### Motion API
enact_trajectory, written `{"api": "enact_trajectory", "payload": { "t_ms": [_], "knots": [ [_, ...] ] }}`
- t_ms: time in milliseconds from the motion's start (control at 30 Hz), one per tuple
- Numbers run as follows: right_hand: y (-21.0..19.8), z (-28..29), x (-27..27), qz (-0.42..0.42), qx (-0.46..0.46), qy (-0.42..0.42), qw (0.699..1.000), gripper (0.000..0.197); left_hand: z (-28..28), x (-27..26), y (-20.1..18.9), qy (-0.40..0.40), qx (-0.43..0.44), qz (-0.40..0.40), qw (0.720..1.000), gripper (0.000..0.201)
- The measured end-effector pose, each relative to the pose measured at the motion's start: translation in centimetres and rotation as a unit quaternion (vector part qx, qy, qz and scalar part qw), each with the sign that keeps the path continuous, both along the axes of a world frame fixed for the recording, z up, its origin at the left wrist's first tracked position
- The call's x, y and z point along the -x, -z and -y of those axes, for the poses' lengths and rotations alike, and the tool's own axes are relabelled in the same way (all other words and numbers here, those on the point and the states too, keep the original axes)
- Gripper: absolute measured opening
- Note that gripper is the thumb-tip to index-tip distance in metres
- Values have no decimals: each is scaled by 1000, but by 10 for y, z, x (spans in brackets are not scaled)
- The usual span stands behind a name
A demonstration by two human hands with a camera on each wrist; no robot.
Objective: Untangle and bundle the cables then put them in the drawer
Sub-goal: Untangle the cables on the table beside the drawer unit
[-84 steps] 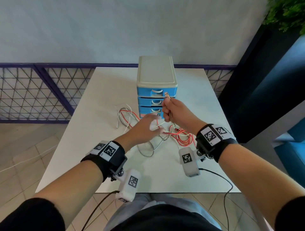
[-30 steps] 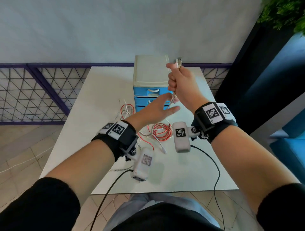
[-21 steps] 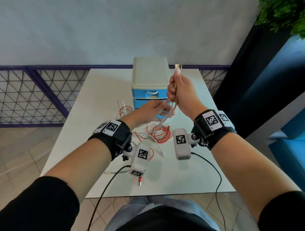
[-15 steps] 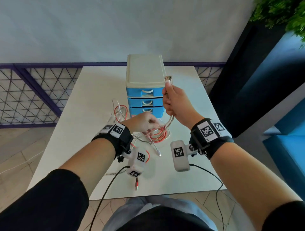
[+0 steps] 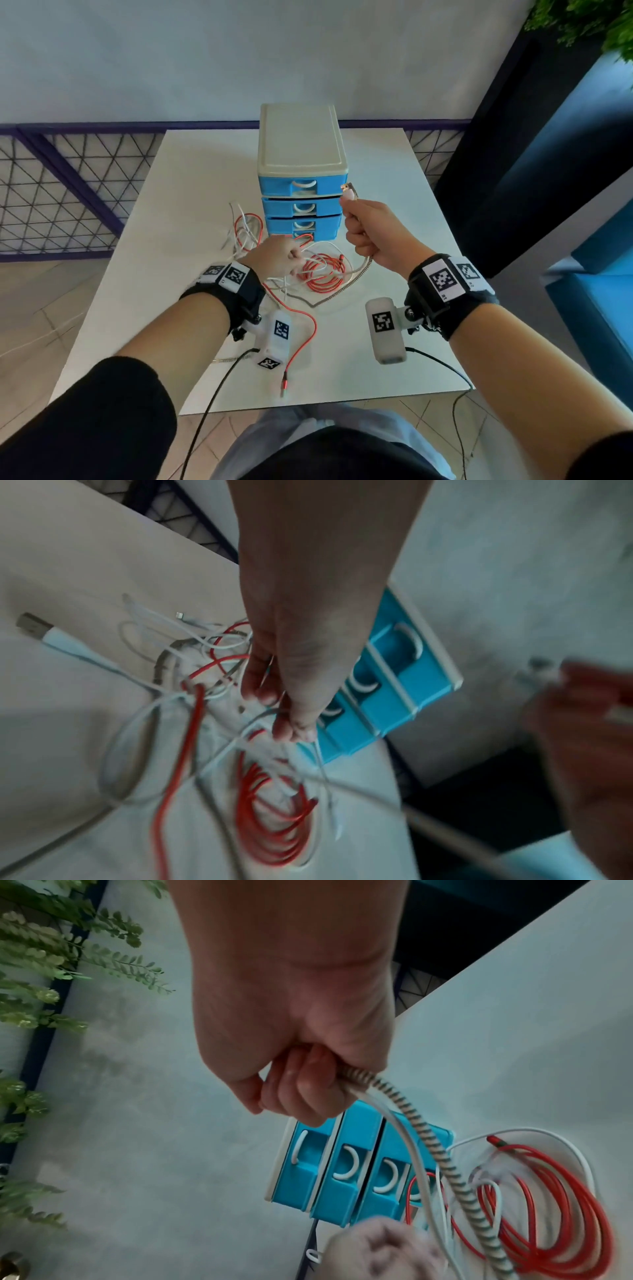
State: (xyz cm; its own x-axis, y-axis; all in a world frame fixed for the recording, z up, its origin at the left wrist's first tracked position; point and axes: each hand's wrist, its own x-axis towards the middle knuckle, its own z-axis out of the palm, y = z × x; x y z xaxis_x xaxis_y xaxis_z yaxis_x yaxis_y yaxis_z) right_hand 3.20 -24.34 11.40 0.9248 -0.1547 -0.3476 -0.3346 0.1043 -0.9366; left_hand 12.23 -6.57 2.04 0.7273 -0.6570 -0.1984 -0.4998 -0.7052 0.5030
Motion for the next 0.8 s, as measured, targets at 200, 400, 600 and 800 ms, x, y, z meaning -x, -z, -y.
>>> {"api": "enact_trajectory", "payload": {
  "t_ms": [200, 400, 600, 800],
  "knots": [
    [9, -17, -5, -8, -37, 44, 998, 24, -1, 8, -62, -112, 230, -128, 958, 17],
    [11, -37, -19, 32, -90, 71, 993, 33, -4, 40, -76, -35, 247, -187, 950, 17],
    [-4, -51, -20, 130, 52, 85, 986, 37, -16, 34, -72, -52, 186, -111, 975, 23],
    [-27, -49, -21, 167, -59, 61, 982, 35, 4, 61, -73, 6, 267, -174, 948, 16]
  ]
}}
